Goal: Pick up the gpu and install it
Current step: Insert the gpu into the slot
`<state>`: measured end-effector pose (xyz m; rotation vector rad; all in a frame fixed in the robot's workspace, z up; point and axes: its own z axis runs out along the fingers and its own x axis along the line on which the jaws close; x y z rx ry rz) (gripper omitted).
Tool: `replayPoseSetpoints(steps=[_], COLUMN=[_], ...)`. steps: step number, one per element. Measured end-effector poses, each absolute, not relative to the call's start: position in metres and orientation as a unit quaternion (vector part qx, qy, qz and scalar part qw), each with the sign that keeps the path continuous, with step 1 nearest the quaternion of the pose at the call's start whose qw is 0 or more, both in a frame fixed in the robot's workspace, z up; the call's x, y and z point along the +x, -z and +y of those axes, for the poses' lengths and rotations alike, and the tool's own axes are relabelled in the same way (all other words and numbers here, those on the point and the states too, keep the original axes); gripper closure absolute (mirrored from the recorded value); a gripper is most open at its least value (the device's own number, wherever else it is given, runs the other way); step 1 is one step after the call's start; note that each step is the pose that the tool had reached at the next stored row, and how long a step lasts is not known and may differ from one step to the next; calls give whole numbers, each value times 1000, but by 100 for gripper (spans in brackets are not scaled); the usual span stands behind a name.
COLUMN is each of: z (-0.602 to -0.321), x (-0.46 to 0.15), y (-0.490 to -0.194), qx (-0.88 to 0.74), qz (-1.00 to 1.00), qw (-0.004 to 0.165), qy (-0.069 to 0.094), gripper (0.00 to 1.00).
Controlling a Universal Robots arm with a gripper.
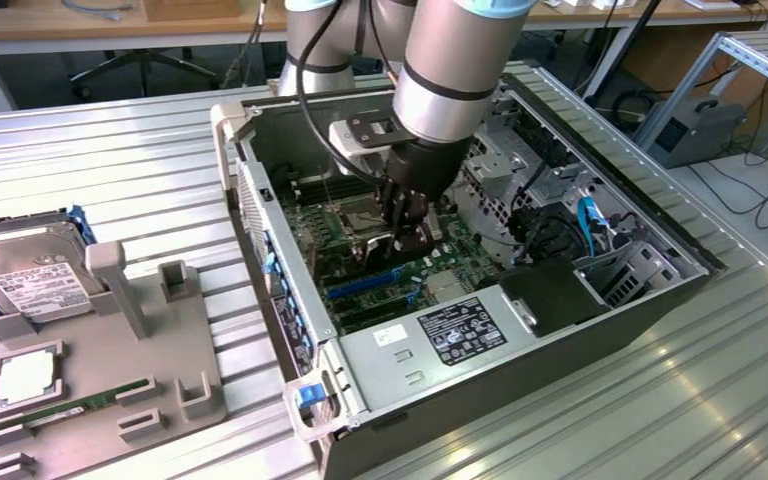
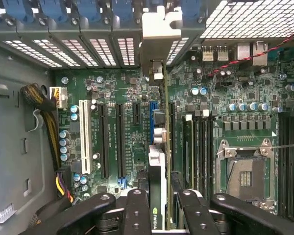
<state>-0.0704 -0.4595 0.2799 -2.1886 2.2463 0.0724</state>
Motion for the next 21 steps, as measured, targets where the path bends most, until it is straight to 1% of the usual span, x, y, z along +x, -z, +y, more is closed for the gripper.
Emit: replayPoseSetpoints(steps=[21], z=[-461], x=[-82], y=[-273], qx=[-698], qz=[716], qw=[2], qy=[-23], gripper=[73])
